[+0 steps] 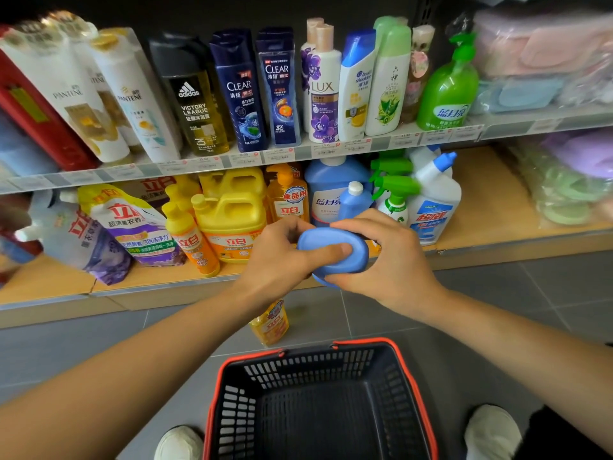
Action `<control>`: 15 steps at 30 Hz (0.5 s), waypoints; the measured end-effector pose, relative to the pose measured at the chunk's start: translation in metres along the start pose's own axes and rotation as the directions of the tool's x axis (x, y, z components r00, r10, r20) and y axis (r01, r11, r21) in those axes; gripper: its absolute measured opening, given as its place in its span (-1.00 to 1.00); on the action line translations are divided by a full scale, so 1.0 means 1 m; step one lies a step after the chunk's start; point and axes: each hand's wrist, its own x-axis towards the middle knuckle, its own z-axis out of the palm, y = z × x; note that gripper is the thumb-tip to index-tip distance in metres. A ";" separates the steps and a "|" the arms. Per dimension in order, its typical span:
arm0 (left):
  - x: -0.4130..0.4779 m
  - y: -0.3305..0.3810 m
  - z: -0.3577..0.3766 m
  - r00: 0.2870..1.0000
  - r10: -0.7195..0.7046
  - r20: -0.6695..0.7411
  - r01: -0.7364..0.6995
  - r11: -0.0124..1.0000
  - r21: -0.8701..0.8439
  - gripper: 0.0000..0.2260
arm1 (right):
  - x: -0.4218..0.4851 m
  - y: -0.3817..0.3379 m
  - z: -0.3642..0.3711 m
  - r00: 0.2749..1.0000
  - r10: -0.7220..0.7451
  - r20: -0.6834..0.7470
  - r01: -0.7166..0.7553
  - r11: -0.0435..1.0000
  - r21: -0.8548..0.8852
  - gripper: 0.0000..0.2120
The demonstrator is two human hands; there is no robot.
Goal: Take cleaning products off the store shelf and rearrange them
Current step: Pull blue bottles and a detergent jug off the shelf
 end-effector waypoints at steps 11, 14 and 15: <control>0.018 -0.039 -0.027 0.920 -0.072 0.384 0.079 0.997 -0.002 -0.66 | 0.009 0.022 -0.007 0.929 0.352 0.112 -0.362 0.801 0.477 -0.60; 0.019 -0.059 -0.024 0.872 -0.172 0.458 0.122 0.983 0.136 -0.58 | 0.014 0.031 -0.003 0.875 0.476 0.085 -0.424 0.672 0.607 -0.65; 0.020 -0.065 -0.022 0.877 -0.180 0.445 0.136 0.982 0.129 -0.57 | 0.016 0.035 -0.002 0.855 0.513 0.079 -0.443 0.641 0.627 -0.67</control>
